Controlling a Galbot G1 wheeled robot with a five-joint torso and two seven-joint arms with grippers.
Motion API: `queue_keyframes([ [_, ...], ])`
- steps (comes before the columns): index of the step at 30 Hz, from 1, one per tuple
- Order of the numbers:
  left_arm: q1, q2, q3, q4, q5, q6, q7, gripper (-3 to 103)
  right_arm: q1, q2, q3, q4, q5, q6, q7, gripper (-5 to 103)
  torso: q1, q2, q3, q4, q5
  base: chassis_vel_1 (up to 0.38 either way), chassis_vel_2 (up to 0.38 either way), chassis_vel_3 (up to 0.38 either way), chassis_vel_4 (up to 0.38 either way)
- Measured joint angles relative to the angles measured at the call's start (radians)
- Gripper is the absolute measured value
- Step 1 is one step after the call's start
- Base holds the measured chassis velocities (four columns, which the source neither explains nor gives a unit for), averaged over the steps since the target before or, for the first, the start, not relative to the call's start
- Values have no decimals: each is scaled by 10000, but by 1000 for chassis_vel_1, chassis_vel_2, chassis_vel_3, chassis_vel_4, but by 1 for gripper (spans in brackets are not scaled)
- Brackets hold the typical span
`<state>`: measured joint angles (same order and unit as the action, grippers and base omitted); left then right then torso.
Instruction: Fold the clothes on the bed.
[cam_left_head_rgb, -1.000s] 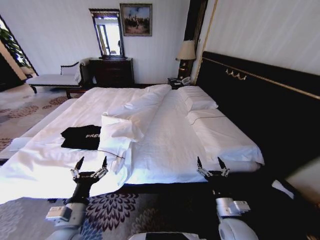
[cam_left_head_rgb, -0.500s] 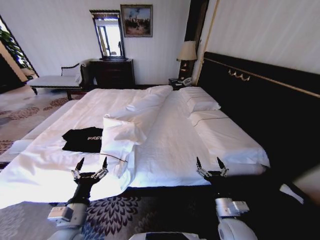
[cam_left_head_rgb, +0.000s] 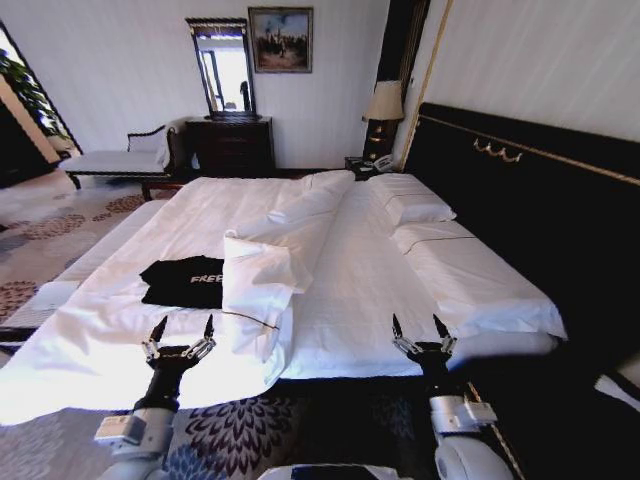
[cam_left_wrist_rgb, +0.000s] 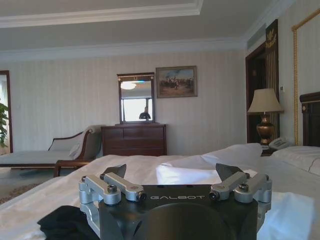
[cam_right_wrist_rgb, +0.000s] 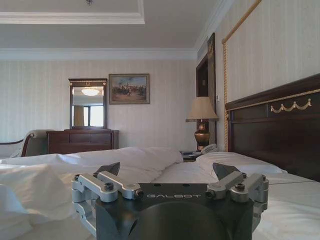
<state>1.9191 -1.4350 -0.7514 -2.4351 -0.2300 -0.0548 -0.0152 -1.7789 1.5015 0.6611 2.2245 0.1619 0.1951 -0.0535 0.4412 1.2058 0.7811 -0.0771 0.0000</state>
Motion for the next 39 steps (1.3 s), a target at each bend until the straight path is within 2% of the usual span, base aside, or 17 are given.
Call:
queue_keyframes([
  [19,36,-148,-256,8,-64,-131,2,100,209,-73,-116,-283,17,129,43,100,-1,0,0,-1,0,18,112,-20,-119],
  [22,2,-153,-404,41,-115,-137,5,100,292,-205,-350,-303,478,141,276,100,-1,0,0,-1,1,-141,137,149,-142],
  [24,-41,-152,-558,121,-164,-138,4,100,362,-356,-628,-304,1244,8,458,100,0,1,0,-1,3,-160,139,137,-140],
  [27,-154,-128,-1010,462,-233,-89,-67,100,1029,-1005,-1277,-522,3460,-666,964,100,11,-4,5,-1,0,-80,80,69,-90],
  [28,-154,-128,-1010,462,-233,-89,-67,100,1029,-1005,-1277,-522,3460,-666,964,100,11,-4,5,-1,0,-65,49,50,-65],
  [32,-65,-97,-1529,718,-441,-179,-97,100,2321,-1899,-1942,-804,6539,-1633,1725,100,4,-3,3,3,0,-9,17,12,-10],
  [33,-65,-97,-1529,718,-441,-179,-97,100,2321,-1899,-1942,-804,6539,-1633,1725,100,4,-3,3,3,0,0,0,0,0],
  [35,-44,-91,-1665,752,-488,-209,-98,100,2703,-2087,-2102,-896,7343,-1890,1942,100,-1,-2,1,-1,2,0,0,0,0],
  [36,-21,-84,-1886,781,-583,-238,-101,100,3359,-2358,-2348,-1009,8762,-2504,2320,100,-7,2,-2,1,0,0,0,0,0],
  [37,-16,-83,-1973,783,-631,-239,-102,100,3687,-2455,-2498,-1080,9466,-2782,2523,100,-8,2,-2,2,0,0,0,0,0],
  [38,-16,-83,-1973,783,-631,-239,-102,100,3687,-2455,-2498,-1080,9466,-2782,2523,100,-8,2,-2,2,0,0,0,0,0],
  [39,-4,-93,-2054,779,-655,-239,-104,100,4197,-2546,-2724,-1225,10360,-3194,2827,100,-7,1,-1,0,0,0,0,0,0],
])
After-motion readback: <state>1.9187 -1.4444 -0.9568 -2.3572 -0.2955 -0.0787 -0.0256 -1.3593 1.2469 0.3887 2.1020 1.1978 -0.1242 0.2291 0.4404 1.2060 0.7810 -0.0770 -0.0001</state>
